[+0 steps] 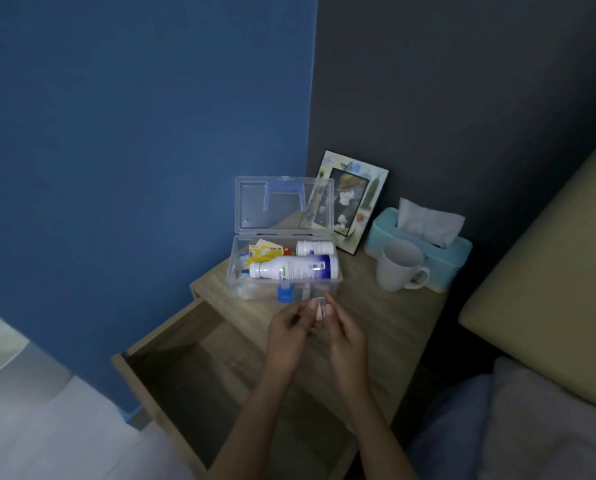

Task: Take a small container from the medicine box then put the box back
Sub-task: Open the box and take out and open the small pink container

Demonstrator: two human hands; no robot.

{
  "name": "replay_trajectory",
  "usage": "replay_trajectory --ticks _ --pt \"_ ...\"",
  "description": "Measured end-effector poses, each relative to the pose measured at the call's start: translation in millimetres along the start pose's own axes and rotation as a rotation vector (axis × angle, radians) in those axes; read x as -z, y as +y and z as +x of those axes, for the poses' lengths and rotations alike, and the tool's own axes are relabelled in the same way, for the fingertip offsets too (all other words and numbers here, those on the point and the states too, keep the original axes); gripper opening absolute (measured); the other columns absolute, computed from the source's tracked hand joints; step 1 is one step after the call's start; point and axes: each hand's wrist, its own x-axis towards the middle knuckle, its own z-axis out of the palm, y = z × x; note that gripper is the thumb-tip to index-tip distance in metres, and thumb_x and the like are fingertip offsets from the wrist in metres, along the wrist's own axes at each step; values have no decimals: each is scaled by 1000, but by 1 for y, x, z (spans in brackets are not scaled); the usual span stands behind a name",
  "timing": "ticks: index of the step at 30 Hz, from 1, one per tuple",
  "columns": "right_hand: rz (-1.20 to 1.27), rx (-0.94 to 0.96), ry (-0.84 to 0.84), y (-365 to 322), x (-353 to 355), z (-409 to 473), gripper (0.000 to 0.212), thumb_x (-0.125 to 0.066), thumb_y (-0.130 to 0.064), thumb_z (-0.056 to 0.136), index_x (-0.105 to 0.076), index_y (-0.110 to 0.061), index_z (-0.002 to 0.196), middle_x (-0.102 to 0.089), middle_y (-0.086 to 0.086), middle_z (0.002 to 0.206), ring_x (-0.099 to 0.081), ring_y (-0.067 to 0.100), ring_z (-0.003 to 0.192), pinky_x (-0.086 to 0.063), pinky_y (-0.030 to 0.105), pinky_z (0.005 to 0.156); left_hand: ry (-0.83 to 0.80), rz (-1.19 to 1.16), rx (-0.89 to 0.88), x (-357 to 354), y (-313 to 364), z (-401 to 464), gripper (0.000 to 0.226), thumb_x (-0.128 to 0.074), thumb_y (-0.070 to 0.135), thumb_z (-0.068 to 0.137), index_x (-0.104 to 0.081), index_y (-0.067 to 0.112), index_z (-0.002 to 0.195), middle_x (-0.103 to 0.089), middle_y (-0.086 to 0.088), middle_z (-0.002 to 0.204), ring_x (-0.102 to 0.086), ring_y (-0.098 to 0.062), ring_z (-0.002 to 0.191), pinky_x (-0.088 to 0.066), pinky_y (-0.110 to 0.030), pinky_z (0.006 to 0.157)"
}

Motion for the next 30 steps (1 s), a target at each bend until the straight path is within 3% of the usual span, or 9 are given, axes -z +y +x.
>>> replay_trajectory --ticks 3,8,11,14,18,21,24,28,30 --pt "3 -2 16 2 5 -11 30 -52 -7 95 -60 -8 125 -69 -2 110 -66 -12 91 -47 3 74 -2 36 -25 -1 -2 -10 24 -53 17 96 -73 7 105 -72 1 78 -63 5 66 -46 -6 60" --pt "2 -1 36 4 10 -23 23 -52 -6 96 -62 -16 114 -69 -8 101 -67 -11 87 -48 4 71 -37 228 -92 -1 -5 -22 26 -49 23 98 -73 13 104 -72 -2 84 -65 -7 75 -47 -10 64" --pt "-23 -13 70 6 9 -28 23 -52 -7 96 -65 -14 114 -71 3 109 -67 -1 93 -50 10 81 -35 362 -147 -2 -9 -27 29 -47 26 99 -72 12 103 -68 7 79 -62 4 68 -45 -7 64" --pt "-60 -1 102 11 10 -32 29 -52 -10 96 -65 -2 121 -69 10 117 -64 11 105 -48 12 90 -14 448 -168 -7 -11 -28 33 -43 27 100 -70 8 95 -70 -6 80 -63 -9 66 -52 -24 67" --pt "-117 20 89 9 8 -39 29 -54 -10 95 -61 -18 122 -68 -8 114 -62 -10 101 -43 2 85 -11 465 -112 -10 -11 -30 46 -34 33 102 -68 3 95 -70 -14 86 -66 -21 76 -53 -36 72" --pt "-96 6 96 9 11 -40 26 -52 -10 96 -62 -25 115 -68 -19 104 -64 -12 98 -45 4 84 -14 471 -98 -10 -12 -32 45 -37 38 100 -66 6 85 -65 -6 76 -62 -15 71 -47 -29 65" --pt "-70 -29 112 12 17 -38 23 -48 -14 99 -67 -19 110 -72 -6 103 -67 1 97 -49 13 85 -29 401 -81 -8 -12 -35 41 -37 37 101 -69 15 88 -64 4 75 -60 -7 69 -47 -22 63" --pt "-4 -77 130 14 19 -36 25 -47 -12 99 -68 -6 113 -72 9 108 -66 16 102 -50 25 93 -40 258 -103 -4 -17 -38 26 -53 28 96 -71 11 103 -72 -2 92 -68 -13 85 -55 -29 79" --pt "4 -89 126 15 18 -36 26 -48 -12 99 -67 -3 113 -72 11 109 -66 19 103 -51 28 93 -32 261 -107 -7 -19 -37 21 -56 26 95 -70 11 99 -72 1 87 -67 -7 78 -54 -21 74"
